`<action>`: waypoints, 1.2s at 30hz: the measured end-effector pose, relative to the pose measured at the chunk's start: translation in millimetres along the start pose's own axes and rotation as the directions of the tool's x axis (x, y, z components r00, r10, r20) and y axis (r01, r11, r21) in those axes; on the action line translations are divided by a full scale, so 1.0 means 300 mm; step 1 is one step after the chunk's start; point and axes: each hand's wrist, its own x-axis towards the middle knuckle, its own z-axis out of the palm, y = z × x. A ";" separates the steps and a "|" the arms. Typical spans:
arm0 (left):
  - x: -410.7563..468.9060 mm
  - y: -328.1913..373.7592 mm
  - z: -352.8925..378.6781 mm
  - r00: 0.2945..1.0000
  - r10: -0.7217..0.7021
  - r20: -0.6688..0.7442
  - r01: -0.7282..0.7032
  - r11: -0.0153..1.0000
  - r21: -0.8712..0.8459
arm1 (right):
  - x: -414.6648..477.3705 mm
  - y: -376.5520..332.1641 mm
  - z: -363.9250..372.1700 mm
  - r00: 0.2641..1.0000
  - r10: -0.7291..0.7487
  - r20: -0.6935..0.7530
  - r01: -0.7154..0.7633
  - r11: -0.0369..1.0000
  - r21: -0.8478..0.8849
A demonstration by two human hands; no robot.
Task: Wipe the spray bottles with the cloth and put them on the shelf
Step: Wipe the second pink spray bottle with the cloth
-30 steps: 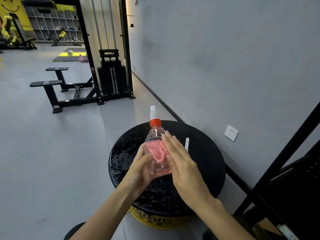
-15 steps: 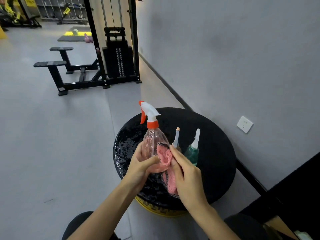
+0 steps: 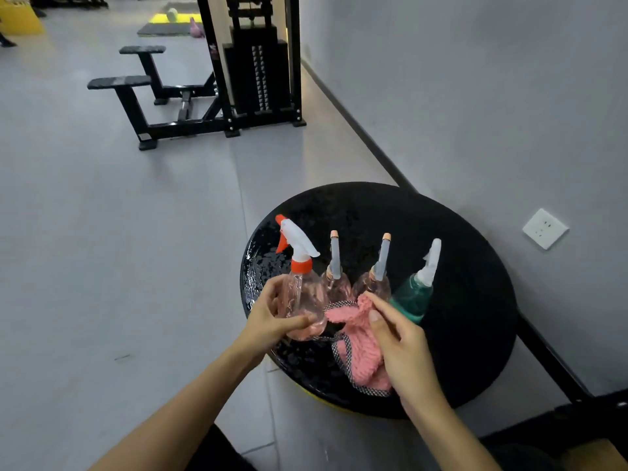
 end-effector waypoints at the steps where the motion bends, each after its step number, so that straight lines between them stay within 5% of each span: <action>1: 0.021 -0.017 -0.016 1.000 -0.008 0.008 0.008 0.999 0.046 | 0.015 0.013 -0.003 1.000 0.028 0.000 -0.028 0.999 0.032; 9: 0.174 -0.133 -0.107 0.998 -0.062 0.030 0.052 0.966 0.253 | 0.105 0.116 -0.032 0.963 0.269 -0.004 -0.262 0.944 0.198; 27: 0.331 -0.212 -0.226 0.992 -0.080 0.093 0.031 0.896 0.443 | 0.197 0.174 -0.032 0.897 0.431 0.094 -0.434 0.822 0.368; 31: 0.279 -0.212 -0.190 0.999 -0.047 0.011 0.037 0.891 0.452 | 0.199 0.168 -0.028 0.884 0.451 0.126 -0.457 0.775 0.436; 36: 0.130 -0.226 -0.121 0.935 0.197 -0.295 -0.017 0.855 0.518 | 0.180 0.153 -0.037 0.891 0.425 0.160 -0.447 0.760 0.472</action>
